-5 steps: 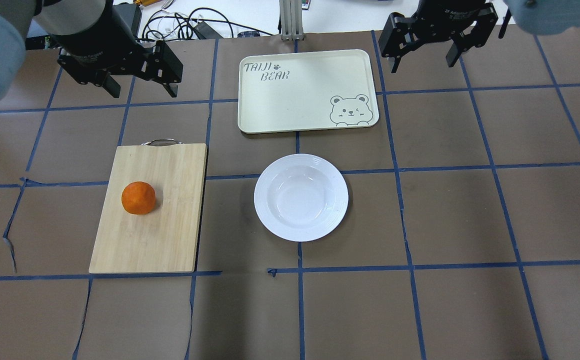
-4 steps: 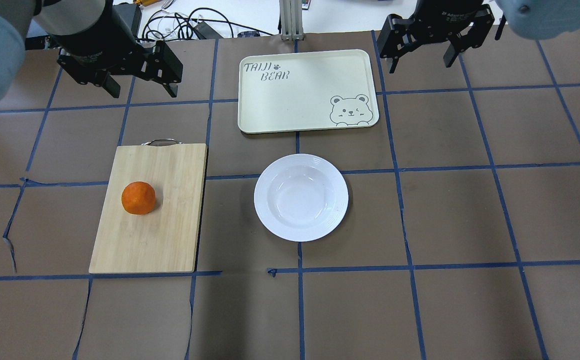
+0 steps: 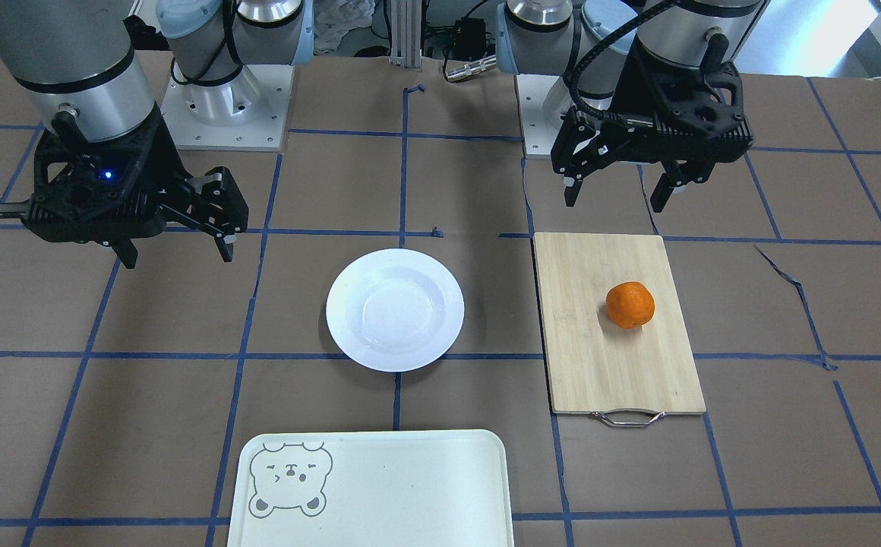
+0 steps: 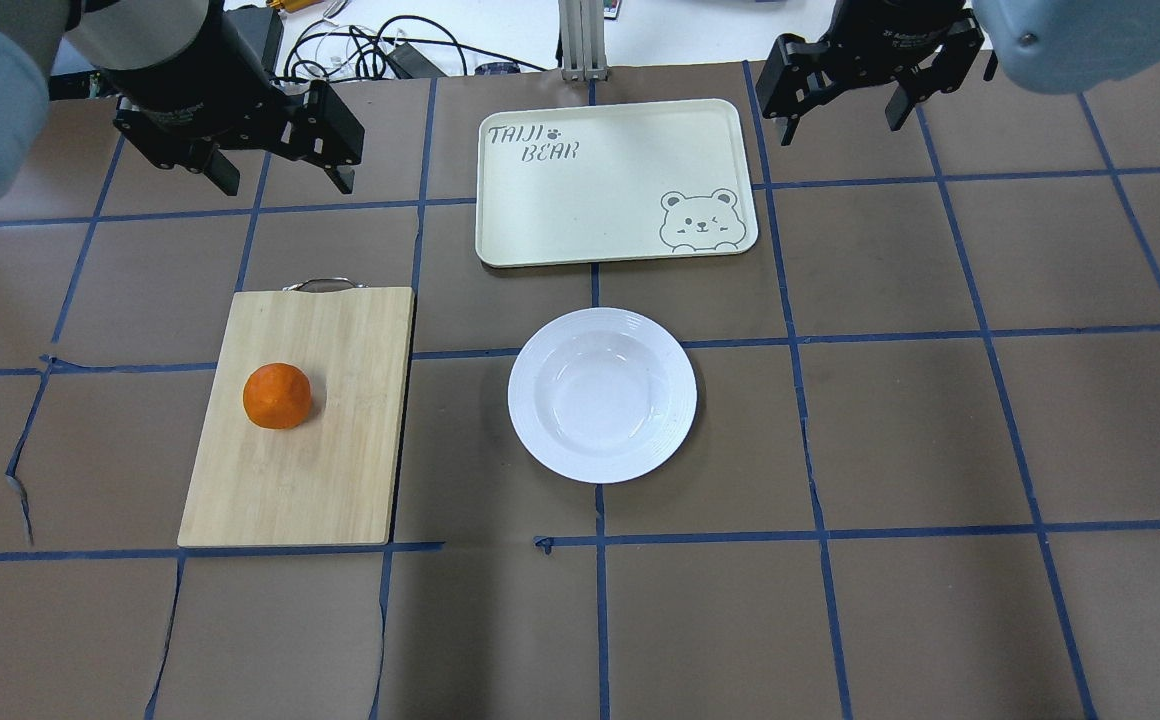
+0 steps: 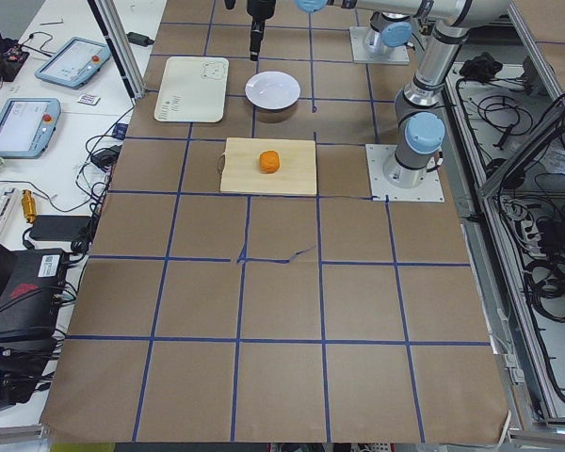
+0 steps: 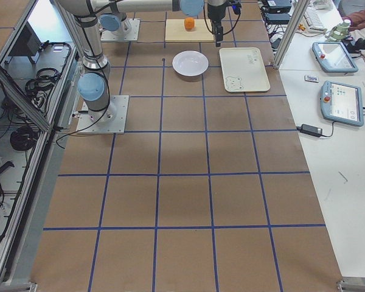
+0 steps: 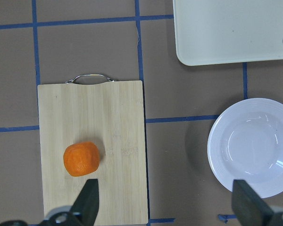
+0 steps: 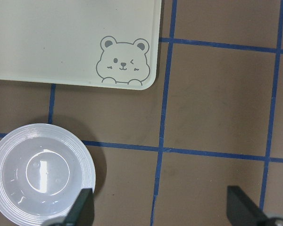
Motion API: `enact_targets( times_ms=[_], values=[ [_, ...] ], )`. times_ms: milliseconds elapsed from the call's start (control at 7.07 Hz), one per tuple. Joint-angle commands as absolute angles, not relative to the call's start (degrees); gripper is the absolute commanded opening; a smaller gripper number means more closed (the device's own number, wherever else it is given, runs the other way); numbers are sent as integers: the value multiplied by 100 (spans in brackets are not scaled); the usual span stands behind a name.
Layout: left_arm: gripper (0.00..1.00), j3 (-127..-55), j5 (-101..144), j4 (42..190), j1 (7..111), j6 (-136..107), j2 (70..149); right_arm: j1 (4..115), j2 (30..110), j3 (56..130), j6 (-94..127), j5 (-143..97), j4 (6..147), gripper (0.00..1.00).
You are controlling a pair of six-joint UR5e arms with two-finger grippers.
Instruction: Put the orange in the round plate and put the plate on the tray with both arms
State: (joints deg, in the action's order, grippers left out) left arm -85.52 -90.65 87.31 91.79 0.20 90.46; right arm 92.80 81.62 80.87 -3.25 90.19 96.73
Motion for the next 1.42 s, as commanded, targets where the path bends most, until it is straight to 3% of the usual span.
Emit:
enact_targets(
  times_ms=[0, 708, 1132, 1274],
  values=[
    [100, -8552, -9062, 8728, 9141, 26, 9044, 9299, 8165, 8103, -325, 9018, 9642, 100],
    [100, -8621, -9079, 8780, 8878, 27, 9218, 9273, 8165, 8103, -316, 9018, 9633, 100],
    [100, -10059, -9193, 8684, 7774, 105, 9473, 9290, 8165, 8104, -325, 9009, 9633, 100],
    [100, -10211, -9306, 8701, 7709, 97, 9666, 9290, 8165, 8104, -343, 9009, 9642, 100]
  ],
)
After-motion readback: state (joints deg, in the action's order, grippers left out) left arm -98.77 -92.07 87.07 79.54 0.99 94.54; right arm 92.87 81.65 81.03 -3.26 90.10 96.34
